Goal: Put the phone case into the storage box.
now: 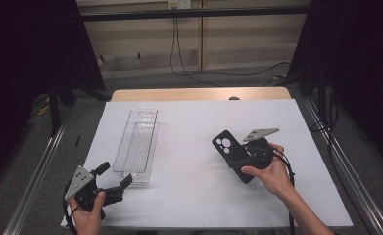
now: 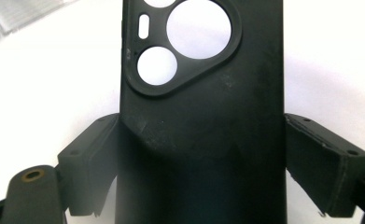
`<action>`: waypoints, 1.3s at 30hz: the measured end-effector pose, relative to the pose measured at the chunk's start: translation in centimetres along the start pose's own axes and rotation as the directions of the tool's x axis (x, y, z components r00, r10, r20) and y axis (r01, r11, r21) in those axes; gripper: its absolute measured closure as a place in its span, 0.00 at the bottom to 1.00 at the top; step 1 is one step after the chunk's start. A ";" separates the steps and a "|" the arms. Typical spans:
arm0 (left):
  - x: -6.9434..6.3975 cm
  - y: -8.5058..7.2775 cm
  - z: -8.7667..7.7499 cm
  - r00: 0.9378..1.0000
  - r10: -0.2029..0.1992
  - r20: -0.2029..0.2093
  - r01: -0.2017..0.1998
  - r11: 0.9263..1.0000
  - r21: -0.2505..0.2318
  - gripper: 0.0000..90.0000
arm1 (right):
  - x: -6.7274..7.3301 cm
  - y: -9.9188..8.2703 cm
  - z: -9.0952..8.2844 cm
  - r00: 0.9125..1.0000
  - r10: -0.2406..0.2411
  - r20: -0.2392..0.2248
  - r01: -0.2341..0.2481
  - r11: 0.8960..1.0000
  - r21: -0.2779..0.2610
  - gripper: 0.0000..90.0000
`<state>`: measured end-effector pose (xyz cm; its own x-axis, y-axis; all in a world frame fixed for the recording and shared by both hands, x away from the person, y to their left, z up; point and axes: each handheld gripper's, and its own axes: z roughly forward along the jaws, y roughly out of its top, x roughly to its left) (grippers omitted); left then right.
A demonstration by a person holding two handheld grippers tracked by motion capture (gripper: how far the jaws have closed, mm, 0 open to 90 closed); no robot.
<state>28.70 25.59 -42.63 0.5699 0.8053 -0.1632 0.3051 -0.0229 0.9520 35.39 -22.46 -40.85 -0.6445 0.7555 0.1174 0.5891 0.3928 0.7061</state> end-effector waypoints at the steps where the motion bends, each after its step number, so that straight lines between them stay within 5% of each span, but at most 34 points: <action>1: 0.0 0.0 -0.1 1.000 0.003 -0.001 -0.003 1.000 0.003 0.03 | -0.1 -0.1 -0.1 1.000 0.001 0.000 -0.001 1.000 -0.011 0.17; 14: 0.1 0.0 -0.1 1.000 0.003 -0.001 -0.003 1.000 -0.001 0.03 | 0.0 -1.6 -1.5 1.000 0.011 -0.006 -0.012 0.989 -0.150 0.17; 28: -0.2 0.1 -0.1 1.000 0.001 -0.009 -0.001 1.000 -0.008 0.03 | 0.1 -4.0 -2.2 0.999 -0.035 -0.040 0.021 0.953 -0.301 0.16; 39: -0.8 0.5 0.2 0.999 0.025 0.046 -0.025 1.000 0.006 0.04 | 0.3 -4.8 -2.2 0.993 -0.049 -0.104 0.009 0.934 -0.356 0.16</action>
<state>28.53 24.86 -42.07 0.6115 0.7767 -0.1508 0.2952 -0.0471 0.9543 31.33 -25.29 -42.72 -0.7199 0.6768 0.1540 0.3708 0.1873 0.9096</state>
